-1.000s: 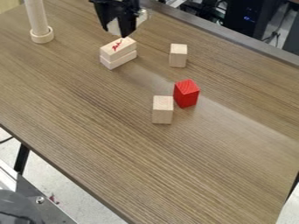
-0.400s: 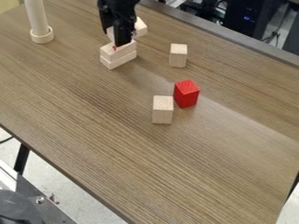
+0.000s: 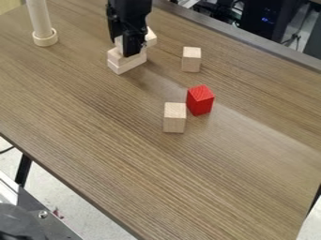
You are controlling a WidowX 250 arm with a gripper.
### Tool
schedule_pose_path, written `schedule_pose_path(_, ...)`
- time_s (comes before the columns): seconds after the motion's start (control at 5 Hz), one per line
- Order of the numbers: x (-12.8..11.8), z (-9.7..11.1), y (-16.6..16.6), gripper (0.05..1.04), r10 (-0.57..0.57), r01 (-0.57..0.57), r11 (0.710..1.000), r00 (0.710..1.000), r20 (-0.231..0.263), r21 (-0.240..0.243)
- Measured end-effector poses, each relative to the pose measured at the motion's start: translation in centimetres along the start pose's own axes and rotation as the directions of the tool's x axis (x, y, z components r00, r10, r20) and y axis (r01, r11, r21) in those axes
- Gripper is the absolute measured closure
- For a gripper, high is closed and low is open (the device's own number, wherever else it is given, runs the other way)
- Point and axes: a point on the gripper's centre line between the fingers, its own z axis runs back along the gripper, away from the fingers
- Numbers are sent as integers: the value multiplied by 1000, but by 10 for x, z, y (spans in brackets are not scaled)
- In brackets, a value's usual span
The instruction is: Put the rectangular block on top of the other rectangular block
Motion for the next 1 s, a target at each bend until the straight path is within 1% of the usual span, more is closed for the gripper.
schedule_pose_path(0.2,-3,0,2,518,33,-33,999,999,-5,-12)
schedule_pose_path(0.6,-2,3,10,518,82,-81,997,997,3,-18)
schedule_pose_path(0.8,-2,-1,14,518,92,-92,996,996,-5,-19)
schedule_pose_path(1.0,-6,-4,15,518,102,-102,994,995,-16,-32)
